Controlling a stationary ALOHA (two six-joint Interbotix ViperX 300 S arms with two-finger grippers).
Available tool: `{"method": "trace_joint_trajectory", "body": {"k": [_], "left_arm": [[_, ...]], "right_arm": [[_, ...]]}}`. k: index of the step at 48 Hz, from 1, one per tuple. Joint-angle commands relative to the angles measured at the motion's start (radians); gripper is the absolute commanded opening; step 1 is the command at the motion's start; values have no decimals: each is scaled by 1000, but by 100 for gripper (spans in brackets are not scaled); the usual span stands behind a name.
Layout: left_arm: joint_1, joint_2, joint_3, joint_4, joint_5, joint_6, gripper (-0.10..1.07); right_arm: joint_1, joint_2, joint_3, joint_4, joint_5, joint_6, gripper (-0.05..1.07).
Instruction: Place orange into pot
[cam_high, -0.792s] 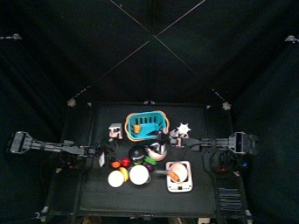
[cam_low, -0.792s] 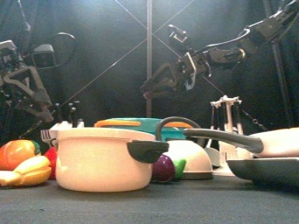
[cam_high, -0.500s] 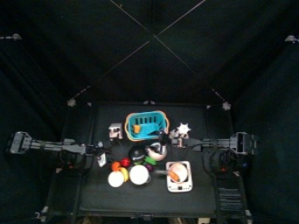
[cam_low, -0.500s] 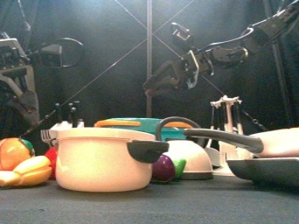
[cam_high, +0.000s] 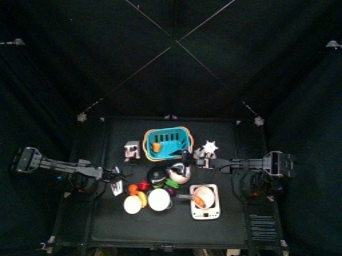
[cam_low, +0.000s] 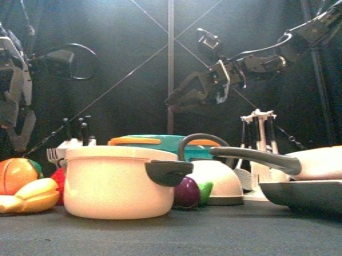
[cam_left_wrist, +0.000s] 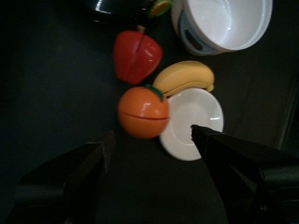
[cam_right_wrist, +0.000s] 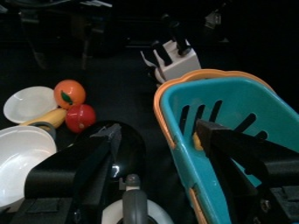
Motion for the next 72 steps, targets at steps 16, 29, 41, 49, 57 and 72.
{"method": "trace_joint_trajectory", "body": {"k": [16,29,41,49,57,72], "left_arm": [[-18,101,-12,0,-35,-9,103],[15,129,-12,6,-43,-11,103],[9,204,-21,18,-80,-9,103],[11,238,-28,29,-100,-11,103],[12,261,-35,31,-138,-9,103],[11,298,-35,37,-163,-8,102]], "right_arm": [[5,-8,-6,-2,-8,2,100],[3,2,-9,-2,-9,-2,100],[0,3,-8,-2,-9,-5,100],[-2,8,-9,-2,-8,-5,100],[-2,12,-11,-2,-9,-5,100],[-3,14,-8,-2,-8,-5,100]]}}
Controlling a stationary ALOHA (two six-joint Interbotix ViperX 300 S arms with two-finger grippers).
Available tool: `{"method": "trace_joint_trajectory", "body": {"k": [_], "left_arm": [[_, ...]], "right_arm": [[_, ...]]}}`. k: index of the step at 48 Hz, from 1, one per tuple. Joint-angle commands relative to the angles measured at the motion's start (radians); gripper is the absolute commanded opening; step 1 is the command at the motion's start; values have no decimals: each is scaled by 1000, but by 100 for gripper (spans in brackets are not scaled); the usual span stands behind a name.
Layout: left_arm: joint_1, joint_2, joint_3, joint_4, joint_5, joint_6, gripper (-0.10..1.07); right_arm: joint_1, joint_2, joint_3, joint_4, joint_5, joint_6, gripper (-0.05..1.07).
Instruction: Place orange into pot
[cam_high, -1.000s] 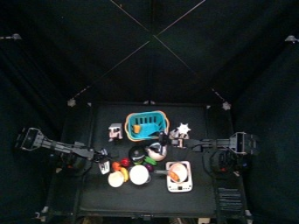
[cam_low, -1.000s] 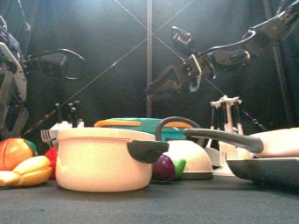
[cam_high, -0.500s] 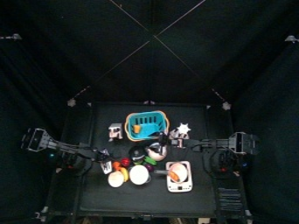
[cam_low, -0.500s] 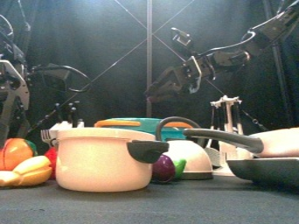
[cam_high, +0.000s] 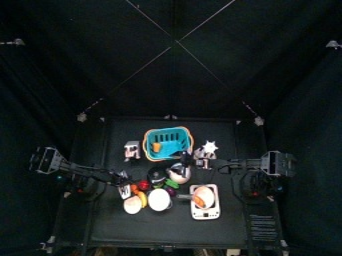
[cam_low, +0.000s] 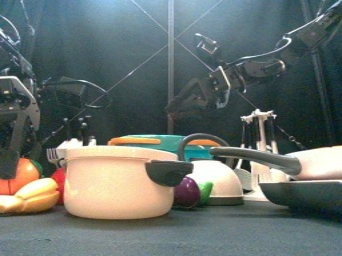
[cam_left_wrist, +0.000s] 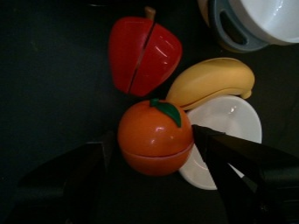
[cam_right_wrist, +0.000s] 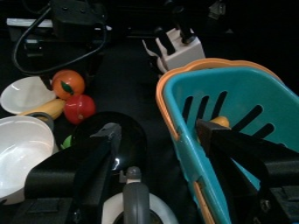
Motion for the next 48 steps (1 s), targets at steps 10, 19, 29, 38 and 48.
{"method": "trace_joint_trajectory", "body": {"k": [10,19,29,38,48], "left_arm": [[-3,23,-15,-9,-20,2,99],[-3,29,-15,-6,-20,3,84],[-3,9,-28,-3,-15,3,76],[-3,-49,-48,-2,-18,3,76],[-3,-135,-66,3,-28,11,76]], "right_arm": [[-2,-25,-8,2,-9,-5,100],[-3,-25,-8,2,-9,-5,100],[2,-40,3,-3,-5,-5,100],[-2,-109,52,-8,-3,0,100],[-2,-176,115,-9,-17,0,100]]}}
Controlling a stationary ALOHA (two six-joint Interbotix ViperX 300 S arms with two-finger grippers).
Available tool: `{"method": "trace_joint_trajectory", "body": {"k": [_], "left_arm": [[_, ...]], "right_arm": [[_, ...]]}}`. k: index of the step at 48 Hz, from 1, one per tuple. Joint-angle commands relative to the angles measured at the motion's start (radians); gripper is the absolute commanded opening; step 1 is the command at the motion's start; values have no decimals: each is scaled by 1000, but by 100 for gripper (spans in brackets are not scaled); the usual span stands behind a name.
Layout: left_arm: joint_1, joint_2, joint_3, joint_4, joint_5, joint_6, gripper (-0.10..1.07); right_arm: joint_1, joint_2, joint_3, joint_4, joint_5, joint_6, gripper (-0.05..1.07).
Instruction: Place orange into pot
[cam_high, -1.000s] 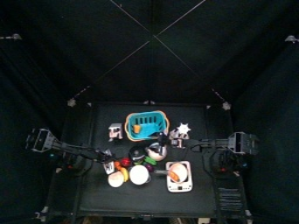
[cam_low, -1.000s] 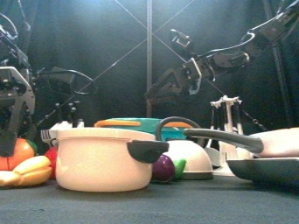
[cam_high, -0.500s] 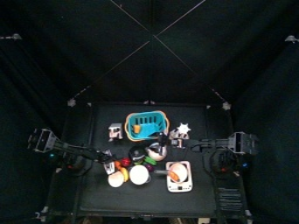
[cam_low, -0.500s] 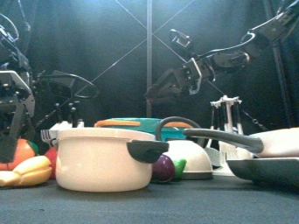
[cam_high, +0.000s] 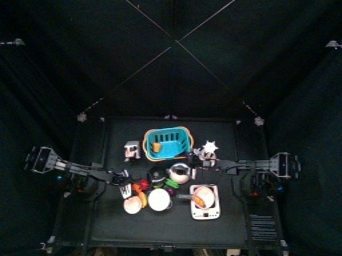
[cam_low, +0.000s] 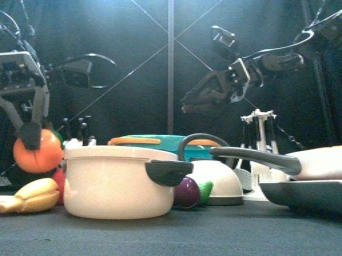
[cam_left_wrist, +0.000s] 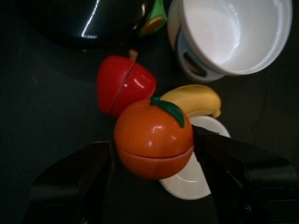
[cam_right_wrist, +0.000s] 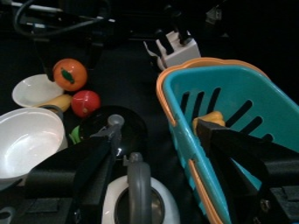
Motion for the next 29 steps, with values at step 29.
{"method": "trace_joint_trajectory", "body": {"k": [29], "left_arm": [[-81,26,-52,12,-416,5,76]], "right_arm": [[-3,-46,21,0,-28,0,100]]}}
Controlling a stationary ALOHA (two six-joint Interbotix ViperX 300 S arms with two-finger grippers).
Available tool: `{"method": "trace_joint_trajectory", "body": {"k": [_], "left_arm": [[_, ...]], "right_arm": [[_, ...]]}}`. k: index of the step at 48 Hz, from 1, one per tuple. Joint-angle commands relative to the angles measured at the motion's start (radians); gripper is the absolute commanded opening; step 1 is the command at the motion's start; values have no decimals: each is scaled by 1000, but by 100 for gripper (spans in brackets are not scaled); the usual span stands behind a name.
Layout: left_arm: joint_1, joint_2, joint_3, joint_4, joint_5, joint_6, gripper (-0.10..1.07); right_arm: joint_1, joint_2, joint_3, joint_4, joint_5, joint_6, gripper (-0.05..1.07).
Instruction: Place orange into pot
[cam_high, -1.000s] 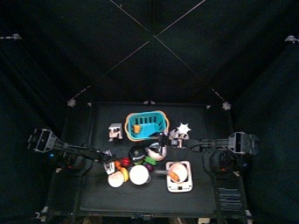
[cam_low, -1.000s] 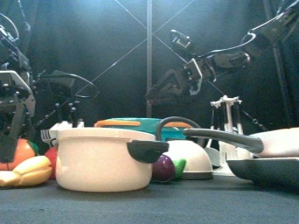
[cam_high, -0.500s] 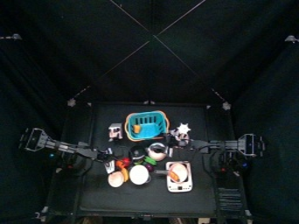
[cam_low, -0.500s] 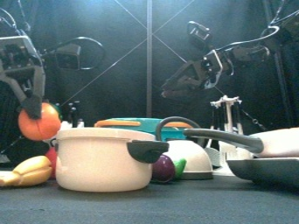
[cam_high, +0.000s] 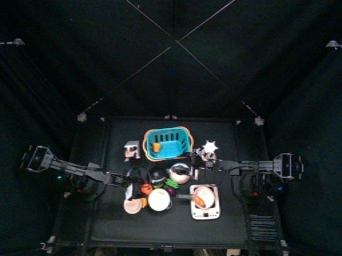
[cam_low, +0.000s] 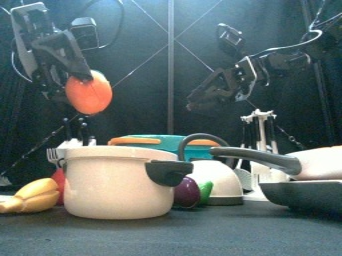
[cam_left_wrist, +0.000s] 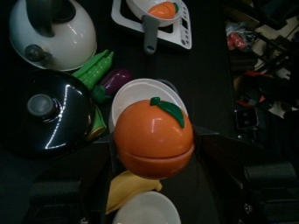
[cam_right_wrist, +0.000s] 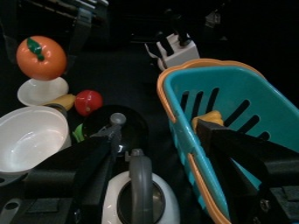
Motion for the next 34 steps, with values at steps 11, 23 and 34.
{"method": "trace_joint_trajectory", "body": {"k": [11,23,34], "left_arm": [[-21,166,-110,9,-44,5,76],[-25,272,-169,40,-15,3,77],[-25,334,-201,40,67,3,83]], "right_arm": [[-3,-14,-8,2,-11,2,100],[-3,-14,-8,2,-11,2,100],[-3,-14,-8,2,-11,2,100]]}}
